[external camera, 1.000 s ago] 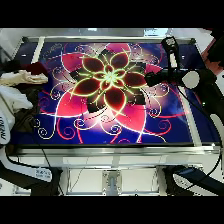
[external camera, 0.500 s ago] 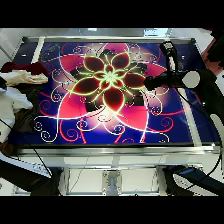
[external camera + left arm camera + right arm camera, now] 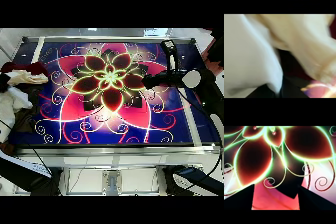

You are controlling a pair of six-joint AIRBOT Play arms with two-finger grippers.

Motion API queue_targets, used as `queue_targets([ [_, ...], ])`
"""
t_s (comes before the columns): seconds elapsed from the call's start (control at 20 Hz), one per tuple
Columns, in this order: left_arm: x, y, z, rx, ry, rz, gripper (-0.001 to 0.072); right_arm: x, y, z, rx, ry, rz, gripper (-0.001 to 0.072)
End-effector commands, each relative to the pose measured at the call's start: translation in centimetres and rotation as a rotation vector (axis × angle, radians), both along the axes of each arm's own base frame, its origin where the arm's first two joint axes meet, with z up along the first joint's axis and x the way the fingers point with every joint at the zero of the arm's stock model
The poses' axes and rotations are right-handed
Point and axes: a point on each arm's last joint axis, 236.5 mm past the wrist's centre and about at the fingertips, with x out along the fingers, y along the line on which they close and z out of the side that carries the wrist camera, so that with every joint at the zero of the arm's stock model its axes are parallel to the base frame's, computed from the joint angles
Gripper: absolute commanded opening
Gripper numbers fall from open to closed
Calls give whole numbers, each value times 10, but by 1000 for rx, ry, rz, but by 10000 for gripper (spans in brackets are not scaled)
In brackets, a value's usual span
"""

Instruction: Fold the shirts.

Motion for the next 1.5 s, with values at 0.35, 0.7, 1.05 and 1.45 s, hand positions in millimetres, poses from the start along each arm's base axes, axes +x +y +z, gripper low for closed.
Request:
queue_targets([
  [0.35,2,-314,348,-702,-1003,-856,17,-3,-44,33,-215,-104,-31,593],
  [0.7,-96,-500,401,-524,-1058,-1326,18,-38,-130,88,-551,-166,-157,593],
  [1.05,-87,-472,90,89,75,-1278,664,-47,-102,80,-421,-130,-107,595],
  [1.45,-91,-491,-22,-108,337,-1156,671,-19,-115,-9,-421,-95,-149,594],
])
